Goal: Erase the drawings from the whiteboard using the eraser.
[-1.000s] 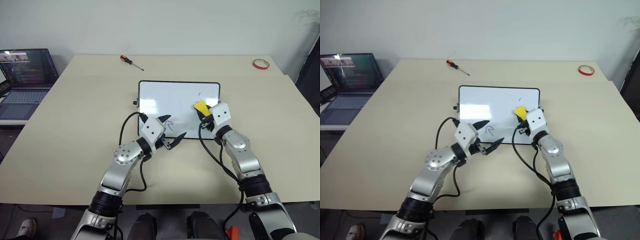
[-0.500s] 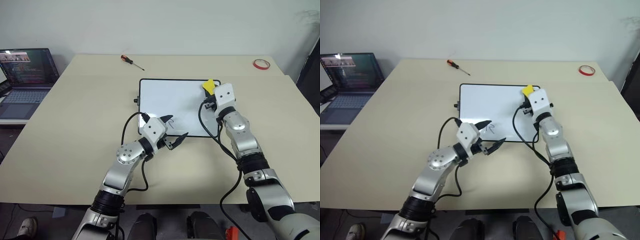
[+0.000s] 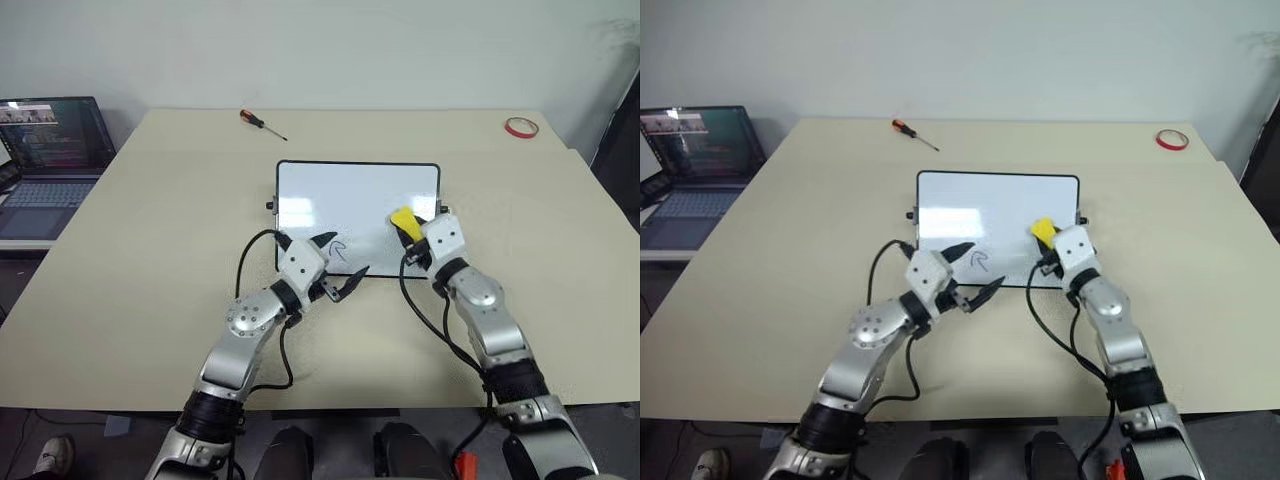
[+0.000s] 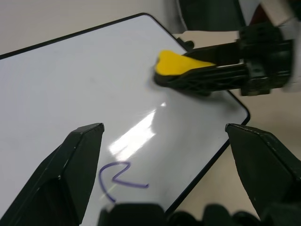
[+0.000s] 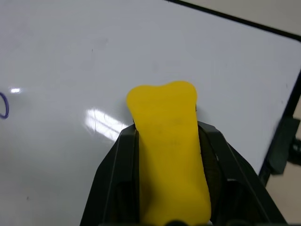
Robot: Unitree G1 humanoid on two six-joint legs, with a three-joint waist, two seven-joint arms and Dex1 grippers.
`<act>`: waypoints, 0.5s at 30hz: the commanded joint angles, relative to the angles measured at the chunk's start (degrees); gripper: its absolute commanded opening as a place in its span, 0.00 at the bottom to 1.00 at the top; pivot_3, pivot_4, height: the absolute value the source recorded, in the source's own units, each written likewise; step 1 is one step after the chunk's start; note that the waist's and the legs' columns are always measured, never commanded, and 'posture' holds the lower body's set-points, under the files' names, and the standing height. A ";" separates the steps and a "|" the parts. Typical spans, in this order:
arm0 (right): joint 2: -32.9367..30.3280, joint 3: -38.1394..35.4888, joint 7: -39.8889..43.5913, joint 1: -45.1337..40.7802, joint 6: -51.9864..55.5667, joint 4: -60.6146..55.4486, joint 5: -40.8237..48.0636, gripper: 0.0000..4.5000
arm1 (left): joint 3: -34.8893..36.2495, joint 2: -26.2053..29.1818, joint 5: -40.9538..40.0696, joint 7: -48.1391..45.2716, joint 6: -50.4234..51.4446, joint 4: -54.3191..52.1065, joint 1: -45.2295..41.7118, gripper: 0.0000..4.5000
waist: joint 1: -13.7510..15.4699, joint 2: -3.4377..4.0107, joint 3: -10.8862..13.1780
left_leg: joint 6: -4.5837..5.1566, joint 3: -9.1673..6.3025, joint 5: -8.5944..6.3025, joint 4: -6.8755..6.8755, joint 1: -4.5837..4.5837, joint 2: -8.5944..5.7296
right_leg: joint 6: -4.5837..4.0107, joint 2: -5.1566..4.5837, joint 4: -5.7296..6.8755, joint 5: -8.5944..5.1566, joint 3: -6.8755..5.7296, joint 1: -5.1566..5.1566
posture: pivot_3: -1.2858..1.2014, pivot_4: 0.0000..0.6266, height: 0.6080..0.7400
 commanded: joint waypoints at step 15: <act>-4.09 -1.52 2.45 16.48 10.58 -27.46 3.19 0.28 | 8.93 -0.13 -2.12 8.97 4.44 -18.03 22.30 1.00 | 1.20 -0.01 0.00 | -0.02 -0.11 0.01 -0.11 -0.50 -0.05 | -0.05 -0.10 0.02 -0.08 0.01 -0.48 | 0.52 0.24 1.00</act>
